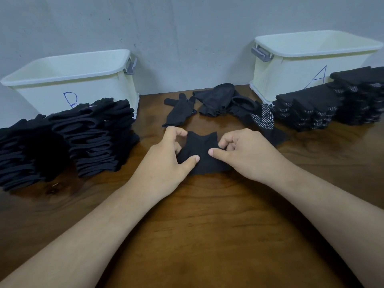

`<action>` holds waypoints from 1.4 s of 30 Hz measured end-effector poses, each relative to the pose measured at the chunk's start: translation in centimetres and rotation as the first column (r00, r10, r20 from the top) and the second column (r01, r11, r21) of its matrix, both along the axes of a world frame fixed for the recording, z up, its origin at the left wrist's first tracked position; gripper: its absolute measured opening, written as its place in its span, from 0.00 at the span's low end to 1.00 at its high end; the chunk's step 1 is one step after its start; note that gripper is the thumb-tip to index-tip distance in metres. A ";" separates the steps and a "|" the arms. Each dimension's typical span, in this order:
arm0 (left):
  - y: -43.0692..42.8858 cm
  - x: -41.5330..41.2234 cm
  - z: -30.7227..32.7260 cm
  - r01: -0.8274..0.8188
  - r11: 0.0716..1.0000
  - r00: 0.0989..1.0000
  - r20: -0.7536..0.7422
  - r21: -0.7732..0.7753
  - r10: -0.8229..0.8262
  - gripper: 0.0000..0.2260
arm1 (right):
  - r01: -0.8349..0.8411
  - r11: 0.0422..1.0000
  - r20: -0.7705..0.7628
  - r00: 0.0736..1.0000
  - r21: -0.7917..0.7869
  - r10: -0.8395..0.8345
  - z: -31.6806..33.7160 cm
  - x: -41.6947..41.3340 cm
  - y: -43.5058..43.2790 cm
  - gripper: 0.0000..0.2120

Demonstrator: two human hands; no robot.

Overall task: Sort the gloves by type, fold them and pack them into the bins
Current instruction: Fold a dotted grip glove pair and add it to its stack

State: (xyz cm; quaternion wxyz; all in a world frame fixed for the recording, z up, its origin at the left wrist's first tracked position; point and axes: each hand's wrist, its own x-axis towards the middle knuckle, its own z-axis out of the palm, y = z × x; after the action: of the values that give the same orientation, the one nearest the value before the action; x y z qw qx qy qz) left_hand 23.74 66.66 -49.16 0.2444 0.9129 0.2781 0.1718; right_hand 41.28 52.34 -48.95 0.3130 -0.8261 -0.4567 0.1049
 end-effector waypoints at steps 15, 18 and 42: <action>0.4 -0.6 0.2 0.210 0.962 0.941 -0.305 0.173 -0.150 0.25 | -0.333 0.933 0.350 0.865 -0.135 0.359 0.0 -0.2 0.2 0.19; 1.0 -1.0 0.9 0.287 0.926 0.950 -0.194 0.244 -0.243 0.23 | -0.327 0.938 0.308 0.886 -0.116 0.347 0.1 0.1 -0.1 0.19; -0.3 -1.4 3.9 0.216 0.770 0.920 0.389 -0.600 0.046 0.13 | -0.025 0.947 -0.670 0.701 0.319 0.244 2.3 -2.2 -0.4 0.10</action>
State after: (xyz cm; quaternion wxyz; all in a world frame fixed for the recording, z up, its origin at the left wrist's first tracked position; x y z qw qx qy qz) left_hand 22.37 66.35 -45.28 0.5934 0.7378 0.2238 0.2312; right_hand 39.13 51.93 -46.67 0.5699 -0.6339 -0.3733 0.3661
